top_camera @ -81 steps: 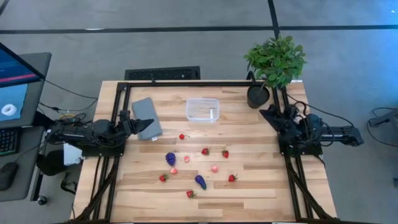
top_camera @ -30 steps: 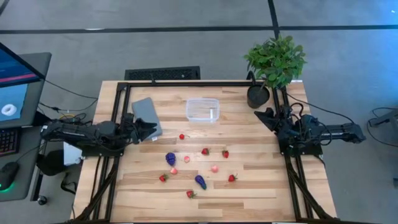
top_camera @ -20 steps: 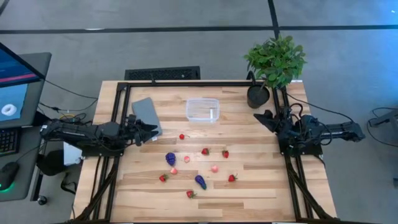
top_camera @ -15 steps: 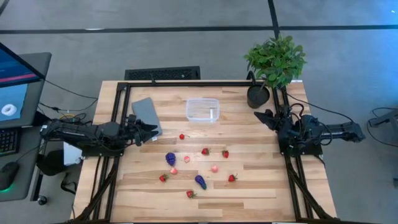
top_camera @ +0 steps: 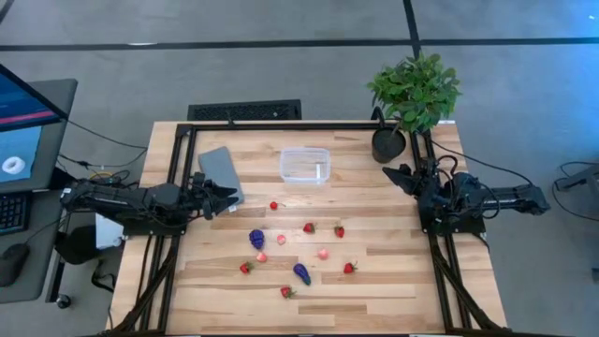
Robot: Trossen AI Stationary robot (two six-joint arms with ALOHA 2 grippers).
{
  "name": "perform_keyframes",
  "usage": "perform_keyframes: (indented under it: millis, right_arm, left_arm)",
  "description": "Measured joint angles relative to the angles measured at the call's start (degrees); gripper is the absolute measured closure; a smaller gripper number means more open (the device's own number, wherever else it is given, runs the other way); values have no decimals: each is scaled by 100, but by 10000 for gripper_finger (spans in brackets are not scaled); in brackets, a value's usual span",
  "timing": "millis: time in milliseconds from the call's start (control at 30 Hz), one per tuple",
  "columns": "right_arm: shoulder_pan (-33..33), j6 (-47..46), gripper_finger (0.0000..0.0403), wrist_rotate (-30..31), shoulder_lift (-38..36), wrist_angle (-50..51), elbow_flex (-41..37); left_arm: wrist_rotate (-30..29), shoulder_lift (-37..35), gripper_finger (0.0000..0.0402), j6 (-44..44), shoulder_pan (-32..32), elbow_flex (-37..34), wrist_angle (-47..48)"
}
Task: Pick and placing Produce into tupperware
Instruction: Put the cherry into the transparent bin
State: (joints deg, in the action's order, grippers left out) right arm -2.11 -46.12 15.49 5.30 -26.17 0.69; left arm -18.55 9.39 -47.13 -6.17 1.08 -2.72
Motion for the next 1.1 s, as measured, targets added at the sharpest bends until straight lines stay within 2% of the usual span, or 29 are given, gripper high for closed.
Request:
perform_keyframes:
  millis: [300,800,1100]
  right_arm:
    - [-4,437,143,-24,-2,198,0]
    - [-4,261,143,-24,0,345,0]
    - [-4,255,143,-24,0,343,0]
  left_arm:
    - [-1,0,81,0,-1,0,4]
    - [-6,0,81,0,-2,2,7]
    - [-277,-2,81,62,-2,2,-39]
